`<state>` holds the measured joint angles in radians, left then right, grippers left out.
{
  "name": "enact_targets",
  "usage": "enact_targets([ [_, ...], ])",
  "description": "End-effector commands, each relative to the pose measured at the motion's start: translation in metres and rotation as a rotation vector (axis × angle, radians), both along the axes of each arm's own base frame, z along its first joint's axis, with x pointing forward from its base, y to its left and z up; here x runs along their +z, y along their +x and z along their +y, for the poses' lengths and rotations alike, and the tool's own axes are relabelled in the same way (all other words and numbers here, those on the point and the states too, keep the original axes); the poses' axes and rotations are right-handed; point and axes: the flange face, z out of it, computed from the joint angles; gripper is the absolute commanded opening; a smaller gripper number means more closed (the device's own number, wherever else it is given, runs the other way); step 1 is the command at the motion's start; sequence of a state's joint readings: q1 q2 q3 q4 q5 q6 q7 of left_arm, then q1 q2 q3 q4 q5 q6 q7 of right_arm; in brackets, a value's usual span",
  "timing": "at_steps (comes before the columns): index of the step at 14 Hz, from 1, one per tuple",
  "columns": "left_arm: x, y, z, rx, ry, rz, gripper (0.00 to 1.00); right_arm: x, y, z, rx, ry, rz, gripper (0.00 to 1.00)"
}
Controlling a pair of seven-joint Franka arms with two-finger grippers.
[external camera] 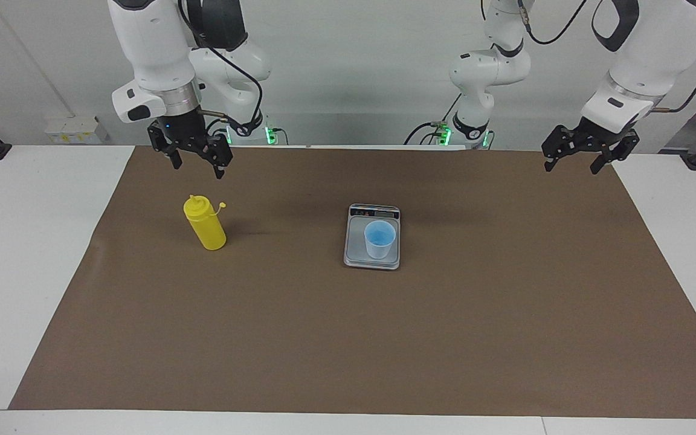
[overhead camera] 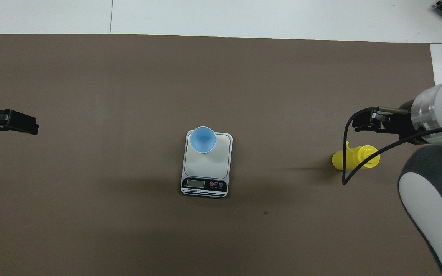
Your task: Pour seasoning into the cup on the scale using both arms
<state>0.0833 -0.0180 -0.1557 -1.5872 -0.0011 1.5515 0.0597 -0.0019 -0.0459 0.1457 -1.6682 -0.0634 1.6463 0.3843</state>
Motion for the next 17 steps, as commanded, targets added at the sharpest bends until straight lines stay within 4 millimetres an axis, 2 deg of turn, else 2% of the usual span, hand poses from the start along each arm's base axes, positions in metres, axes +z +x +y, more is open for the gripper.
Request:
enact_targets([
  [1, 0.004, 0.003, -0.001, -0.014, -0.001, -0.003, 1.0, 0.008, 0.009, 0.002, 0.043, -0.004, 0.032, 1.0],
  [2, 0.004, 0.003, -0.001, -0.014, -0.001, -0.004, 1.0, 0.009, 0.006, 0.006, 0.073, -0.001, 0.037, 1.0],
  [4, 0.003, 0.004, 0.001, -0.011, -0.001, -0.003, 1.0, 0.008, 0.001, -0.006, 0.098, 0.012, 0.057, 1.0],
  [8, 0.004, 0.003, 0.0, -0.012, -0.001, -0.001, 1.0, 0.003, 0.002, -0.042, 0.197, 0.036, 0.067, 1.0],
  [14, 0.005, 0.005, 0.001, -0.009, -0.01, -0.007, 1.0, 0.001, 0.009, -0.044, 0.206, 0.034, 0.022, 1.0],
  [17, 0.006, 0.005, 0.0, -0.006, -0.021, -0.009, 1.0, -0.003, 0.005, -0.043, 0.179, 0.035, 0.027, 1.0],
])
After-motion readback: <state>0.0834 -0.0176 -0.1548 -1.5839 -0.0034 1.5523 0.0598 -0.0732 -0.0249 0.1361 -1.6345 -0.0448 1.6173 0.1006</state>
